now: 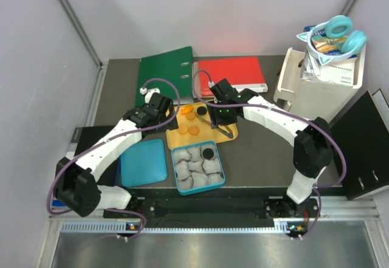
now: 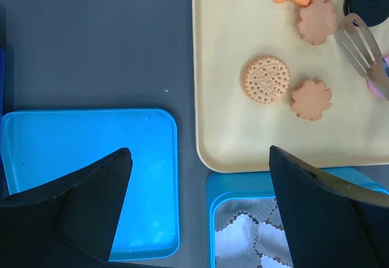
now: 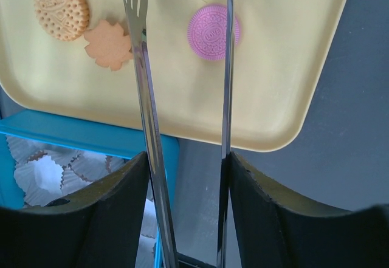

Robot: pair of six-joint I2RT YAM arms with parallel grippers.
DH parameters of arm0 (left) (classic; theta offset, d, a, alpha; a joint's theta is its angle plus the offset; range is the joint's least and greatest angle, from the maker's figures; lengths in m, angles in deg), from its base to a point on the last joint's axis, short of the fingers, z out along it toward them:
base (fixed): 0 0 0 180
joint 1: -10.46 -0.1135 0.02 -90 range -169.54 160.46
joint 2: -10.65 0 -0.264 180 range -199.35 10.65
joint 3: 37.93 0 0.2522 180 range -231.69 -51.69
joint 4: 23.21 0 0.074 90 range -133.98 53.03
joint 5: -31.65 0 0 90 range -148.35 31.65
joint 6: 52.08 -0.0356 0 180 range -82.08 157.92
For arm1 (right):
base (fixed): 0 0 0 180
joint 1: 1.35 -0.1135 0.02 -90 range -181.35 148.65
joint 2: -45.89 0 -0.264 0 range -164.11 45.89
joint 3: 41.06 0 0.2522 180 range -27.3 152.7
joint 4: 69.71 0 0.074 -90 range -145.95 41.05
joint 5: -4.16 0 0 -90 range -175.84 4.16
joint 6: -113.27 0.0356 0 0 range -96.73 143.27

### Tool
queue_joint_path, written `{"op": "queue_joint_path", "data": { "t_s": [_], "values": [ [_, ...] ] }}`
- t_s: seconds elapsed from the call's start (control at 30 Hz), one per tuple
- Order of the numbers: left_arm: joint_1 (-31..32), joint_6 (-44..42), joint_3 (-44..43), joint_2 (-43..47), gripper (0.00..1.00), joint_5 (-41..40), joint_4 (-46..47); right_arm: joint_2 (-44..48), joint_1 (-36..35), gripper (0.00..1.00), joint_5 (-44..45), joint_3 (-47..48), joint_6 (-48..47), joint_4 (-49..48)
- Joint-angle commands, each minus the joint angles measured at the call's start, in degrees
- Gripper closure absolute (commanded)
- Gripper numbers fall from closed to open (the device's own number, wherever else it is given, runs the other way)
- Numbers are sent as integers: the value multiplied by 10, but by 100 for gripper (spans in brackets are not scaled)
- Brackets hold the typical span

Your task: Pack the cookies

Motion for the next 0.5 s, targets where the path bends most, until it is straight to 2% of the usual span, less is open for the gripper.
{"op": "queue_joint_path", "data": {
  "t_s": [0.0, 0.3, 0.47],
  "values": [
    [-2, 1, -1, 1, 1, 2, 17, -28, -4, 47, -10, 41, 4, -1],
    [-3, -1, -5, 1, 1, -6, 10, -79, 7, 49, -26, 91, 5, 0],
    [-3, 0, -5, 2, 1, -8, 10, -72, 7, 59, -26, 88, 3, -4]
  ]
}}
